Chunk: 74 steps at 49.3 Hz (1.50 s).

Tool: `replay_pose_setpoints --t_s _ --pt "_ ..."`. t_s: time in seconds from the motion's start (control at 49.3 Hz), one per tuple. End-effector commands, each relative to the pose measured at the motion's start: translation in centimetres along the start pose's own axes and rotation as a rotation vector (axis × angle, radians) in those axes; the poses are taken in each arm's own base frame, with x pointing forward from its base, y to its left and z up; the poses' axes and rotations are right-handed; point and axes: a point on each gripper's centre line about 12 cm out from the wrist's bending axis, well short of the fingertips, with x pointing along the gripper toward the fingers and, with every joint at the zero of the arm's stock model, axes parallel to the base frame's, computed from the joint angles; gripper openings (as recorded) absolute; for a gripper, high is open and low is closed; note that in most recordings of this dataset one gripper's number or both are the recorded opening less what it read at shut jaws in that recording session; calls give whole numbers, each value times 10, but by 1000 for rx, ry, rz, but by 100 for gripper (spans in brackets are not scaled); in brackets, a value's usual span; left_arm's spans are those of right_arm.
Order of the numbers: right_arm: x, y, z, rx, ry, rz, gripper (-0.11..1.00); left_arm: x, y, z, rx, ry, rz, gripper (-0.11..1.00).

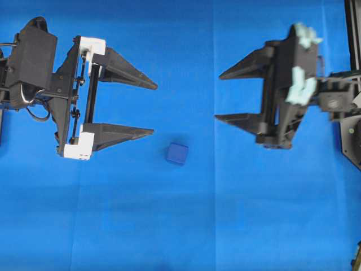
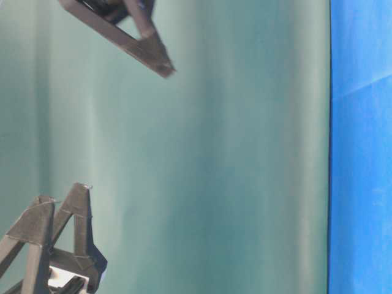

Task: Handover the blue block to the right arm after grasping it with the left arm, then place it in the designated position.

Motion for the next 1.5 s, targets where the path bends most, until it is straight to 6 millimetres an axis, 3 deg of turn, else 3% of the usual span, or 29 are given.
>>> replay_pose_setpoints --t_s 0.0,0.162,1.48 --pt "-16 0 10 1 -49 11 84 -9 1 17 3 -54 2 93" --pt "-27 -1 12 4 -72 18 84 -8 1 18 4 -55 2 93" --pt "-32 0 17 -9 -113 39 84 -8 2 18 2 -54 7 93"
